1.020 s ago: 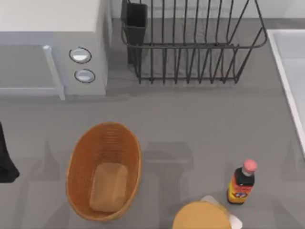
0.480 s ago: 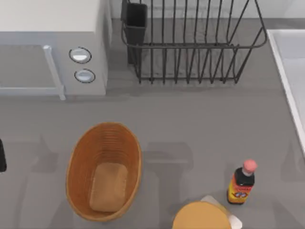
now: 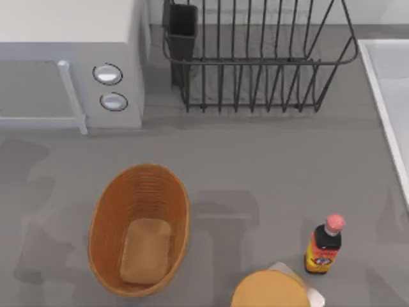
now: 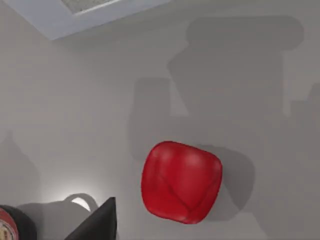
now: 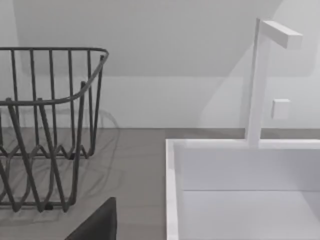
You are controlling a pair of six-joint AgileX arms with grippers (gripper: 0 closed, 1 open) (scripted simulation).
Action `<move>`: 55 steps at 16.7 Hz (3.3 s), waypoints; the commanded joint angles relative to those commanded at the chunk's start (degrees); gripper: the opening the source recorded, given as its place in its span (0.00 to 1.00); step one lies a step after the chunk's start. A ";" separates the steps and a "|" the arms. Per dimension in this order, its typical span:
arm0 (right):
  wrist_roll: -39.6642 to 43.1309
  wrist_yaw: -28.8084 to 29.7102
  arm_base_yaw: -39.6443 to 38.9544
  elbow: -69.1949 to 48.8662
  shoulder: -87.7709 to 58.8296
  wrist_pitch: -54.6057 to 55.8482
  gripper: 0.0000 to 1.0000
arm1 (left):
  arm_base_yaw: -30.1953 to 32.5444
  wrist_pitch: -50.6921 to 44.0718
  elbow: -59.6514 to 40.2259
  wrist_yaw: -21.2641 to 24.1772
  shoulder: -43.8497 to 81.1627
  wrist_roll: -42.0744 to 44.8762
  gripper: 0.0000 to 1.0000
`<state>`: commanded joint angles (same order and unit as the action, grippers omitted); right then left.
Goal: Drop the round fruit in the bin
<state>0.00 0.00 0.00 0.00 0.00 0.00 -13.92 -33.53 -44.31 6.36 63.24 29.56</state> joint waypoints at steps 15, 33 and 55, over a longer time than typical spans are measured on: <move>0.00 0.00 0.00 0.00 0.00 0.00 1.00 | -8.18 -20.54 -28.22 4.12 41.78 18.45 1.00; 0.00 0.00 0.00 0.00 0.00 0.00 1.00 | -6.13 -5.58 -21.00 4.03 49.17 16.49 0.92; 0.00 0.00 0.00 0.00 0.00 0.00 1.00 | -6.81 -6.16 -21.19 2.86 48.07 16.75 0.00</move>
<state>0.00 0.00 0.00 0.00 0.00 0.00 -20.74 -39.68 -65.50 9.22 111.31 46.31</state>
